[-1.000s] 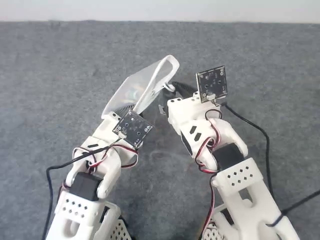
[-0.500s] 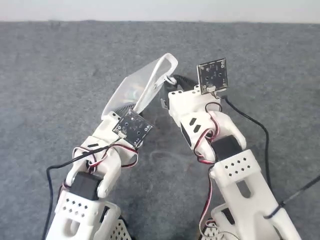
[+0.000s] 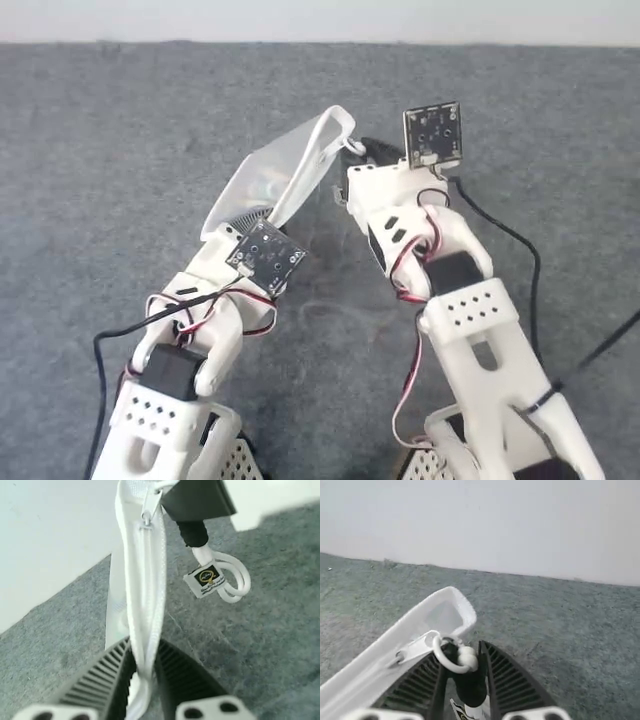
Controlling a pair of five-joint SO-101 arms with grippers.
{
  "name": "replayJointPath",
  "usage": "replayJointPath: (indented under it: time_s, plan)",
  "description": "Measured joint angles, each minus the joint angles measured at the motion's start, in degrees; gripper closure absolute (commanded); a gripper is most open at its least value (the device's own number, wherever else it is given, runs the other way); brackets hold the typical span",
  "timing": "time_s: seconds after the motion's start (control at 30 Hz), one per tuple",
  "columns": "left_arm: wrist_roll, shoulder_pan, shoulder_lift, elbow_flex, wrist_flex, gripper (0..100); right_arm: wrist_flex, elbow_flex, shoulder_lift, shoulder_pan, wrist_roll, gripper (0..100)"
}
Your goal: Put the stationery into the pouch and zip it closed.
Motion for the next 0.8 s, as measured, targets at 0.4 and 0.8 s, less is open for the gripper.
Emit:
replayJointPath:
  time_s: [0.4,0.8]
  plan:
    - [0.0,0.0,0.3,0.0,0.0,99,-5.8,-0.3,4.0,1.1,0.0,99.3]
    - [0.0,0.0,0.4,0.1,0.1,99,-7.7,-2.0,8.7,6.2,0.0,99.3]
